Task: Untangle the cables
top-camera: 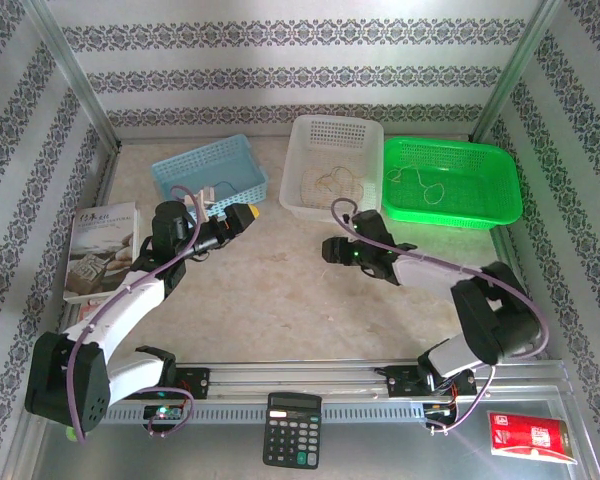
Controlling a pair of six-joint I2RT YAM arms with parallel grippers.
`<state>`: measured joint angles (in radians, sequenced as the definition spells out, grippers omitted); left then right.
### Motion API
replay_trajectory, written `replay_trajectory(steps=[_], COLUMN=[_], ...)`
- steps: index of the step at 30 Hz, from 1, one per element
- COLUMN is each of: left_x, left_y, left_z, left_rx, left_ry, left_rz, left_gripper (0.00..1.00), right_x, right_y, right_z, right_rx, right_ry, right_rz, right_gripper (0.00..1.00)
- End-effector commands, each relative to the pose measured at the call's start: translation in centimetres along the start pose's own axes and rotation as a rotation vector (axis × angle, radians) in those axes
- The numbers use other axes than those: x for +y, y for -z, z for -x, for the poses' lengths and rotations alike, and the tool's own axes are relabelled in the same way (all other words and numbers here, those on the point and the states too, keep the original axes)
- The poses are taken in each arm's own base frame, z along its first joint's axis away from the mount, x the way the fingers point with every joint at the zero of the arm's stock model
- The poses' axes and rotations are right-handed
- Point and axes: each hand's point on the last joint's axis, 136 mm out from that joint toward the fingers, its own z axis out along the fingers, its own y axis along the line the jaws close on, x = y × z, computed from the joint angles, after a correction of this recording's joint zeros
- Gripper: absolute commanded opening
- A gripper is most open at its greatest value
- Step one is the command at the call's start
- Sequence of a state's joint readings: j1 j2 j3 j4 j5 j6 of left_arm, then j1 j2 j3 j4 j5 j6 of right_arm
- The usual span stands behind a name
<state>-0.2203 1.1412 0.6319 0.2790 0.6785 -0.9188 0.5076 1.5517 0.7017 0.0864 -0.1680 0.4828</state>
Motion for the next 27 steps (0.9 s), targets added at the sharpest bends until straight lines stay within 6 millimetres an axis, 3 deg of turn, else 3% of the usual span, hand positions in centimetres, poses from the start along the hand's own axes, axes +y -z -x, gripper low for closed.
replay_trajectory(steps=[1, 5, 8, 11, 20, 27], left_x=[1.0, 1.1, 1.4, 1.5, 2.1, 2.9], left_y=[0.0, 0.0, -0.1, -0.1, 0.2, 0.4], left_z=[-0.2, -0.3, -0.4, -0.5, -1.4, -2.4], left_rx=[0.002, 0.005, 0.011, 0.013, 0.028, 0.037], left_ry=[-0.02, -0.024, -0.023, -0.017, -0.009, 0.021], left_rz=[0.023, 0.031, 0.037, 0.038, 0.051, 0.067], left_gripper=[1.0, 1.0, 1.0, 1.0, 1.0, 1.0], right_x=[1.8, 5.2, 8.7, 10.4, 9.0, 5.9], right_y=[-1.2, -1.7, -1.0, 0.0, 3.5, 3.3], right_z=[0.9, -0.4, -1.2, -1.2, 0.6, -0.2], right_rx=[-0.02, 0.01, 0.016, -0.006, -0.121, -0.094], right_ry=[0.038, 0.059, 0.088, 0.084, 0.063, 0.146], right_rz=[0.029, 0.107, 0.184, 0.225, 0.179, 0.021], right_gripper=[0.55, 0.4, 0.38, 0.38, 0.37, 0.44])
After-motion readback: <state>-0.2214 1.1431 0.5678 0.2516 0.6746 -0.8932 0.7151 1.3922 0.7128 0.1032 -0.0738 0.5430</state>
